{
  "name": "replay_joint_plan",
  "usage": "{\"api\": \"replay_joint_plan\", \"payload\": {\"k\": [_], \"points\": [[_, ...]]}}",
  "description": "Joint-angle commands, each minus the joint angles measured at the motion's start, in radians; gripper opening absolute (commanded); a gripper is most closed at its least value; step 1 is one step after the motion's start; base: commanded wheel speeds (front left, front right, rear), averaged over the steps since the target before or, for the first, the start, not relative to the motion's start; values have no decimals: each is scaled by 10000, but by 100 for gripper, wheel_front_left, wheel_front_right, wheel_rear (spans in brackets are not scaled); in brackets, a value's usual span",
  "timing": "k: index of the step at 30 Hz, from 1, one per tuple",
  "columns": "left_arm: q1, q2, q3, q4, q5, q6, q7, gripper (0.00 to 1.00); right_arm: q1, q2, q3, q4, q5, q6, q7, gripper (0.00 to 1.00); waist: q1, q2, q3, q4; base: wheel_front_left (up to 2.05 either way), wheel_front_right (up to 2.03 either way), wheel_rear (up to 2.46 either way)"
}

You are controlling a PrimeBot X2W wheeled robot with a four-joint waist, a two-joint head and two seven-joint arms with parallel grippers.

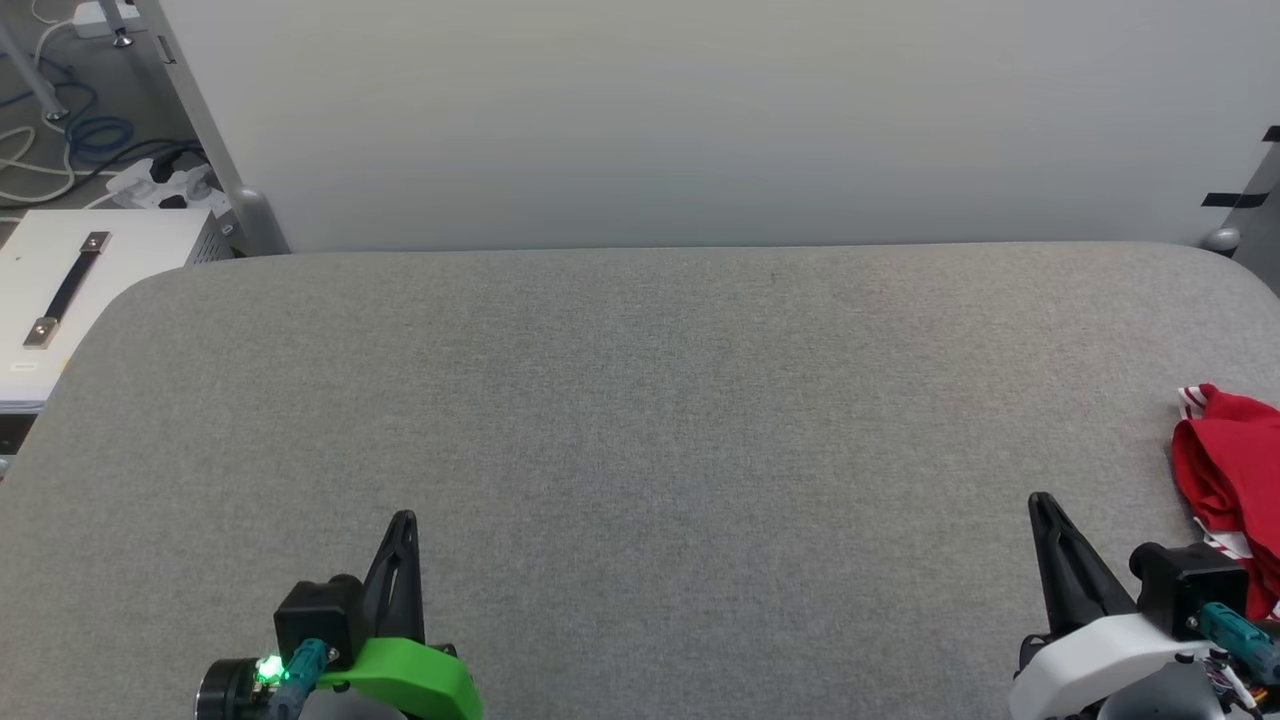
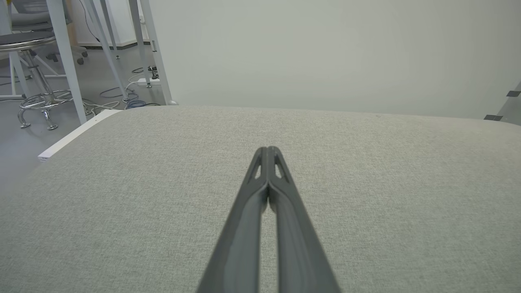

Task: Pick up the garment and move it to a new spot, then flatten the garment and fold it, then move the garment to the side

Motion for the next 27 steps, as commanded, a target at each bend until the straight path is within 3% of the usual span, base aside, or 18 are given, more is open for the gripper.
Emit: {"api": "replay_joint_plan", "payload": {"k": [1,27], "points": [[-157,-46,92,-62,133,-74,91,0,-205,4,32,68,-88,-3,-95,0,0,0,6,-1,0,0,0],[-290,-291,534,-412,756,-335,650,0,-561,7,112,508,-341,-6,-240,0,0,0,122,-24,0,0,0]]}}
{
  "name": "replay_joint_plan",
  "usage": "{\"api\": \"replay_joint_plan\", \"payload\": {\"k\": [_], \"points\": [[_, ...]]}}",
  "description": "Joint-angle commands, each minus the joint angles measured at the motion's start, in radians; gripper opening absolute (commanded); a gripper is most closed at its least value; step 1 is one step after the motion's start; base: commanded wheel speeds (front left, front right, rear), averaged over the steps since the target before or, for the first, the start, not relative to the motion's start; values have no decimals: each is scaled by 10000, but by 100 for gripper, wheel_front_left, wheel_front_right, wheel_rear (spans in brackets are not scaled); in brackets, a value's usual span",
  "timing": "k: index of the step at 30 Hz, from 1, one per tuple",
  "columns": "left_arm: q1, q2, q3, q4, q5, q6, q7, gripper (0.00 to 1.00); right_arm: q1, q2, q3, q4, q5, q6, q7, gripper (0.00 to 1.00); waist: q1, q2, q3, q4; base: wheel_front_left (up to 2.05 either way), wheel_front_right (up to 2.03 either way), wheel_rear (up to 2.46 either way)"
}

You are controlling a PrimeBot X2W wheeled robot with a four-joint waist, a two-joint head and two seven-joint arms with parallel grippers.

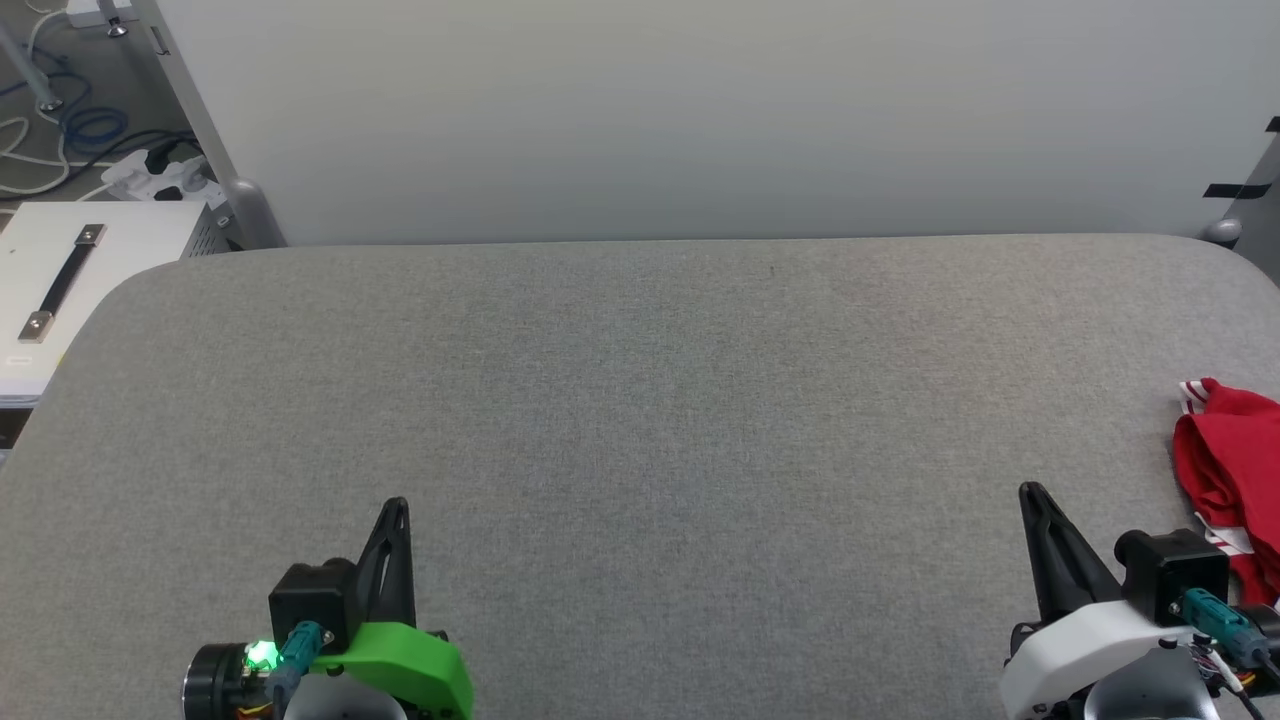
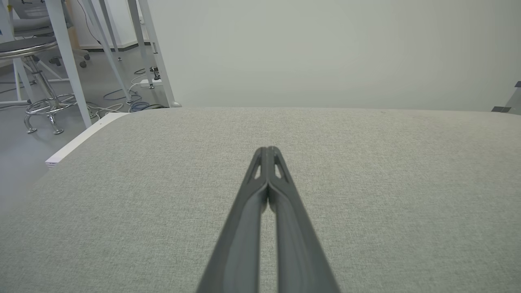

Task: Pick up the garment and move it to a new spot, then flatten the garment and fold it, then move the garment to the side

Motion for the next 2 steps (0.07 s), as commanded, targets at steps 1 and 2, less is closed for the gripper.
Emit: {"api": "replay_joint_plan", "payload": {"k": [1,2], "points": [[-249,-95,80,-77,127,-70,71,0,-209,7,36,62,-94,-6,-72,0,0,0,6,-1,0,0,0],[-253,-103,95,-89,148,-78,89,0,-220,8,39,76,-102,-6,-76,0,0,0,10,-2,0,0,0]]}}
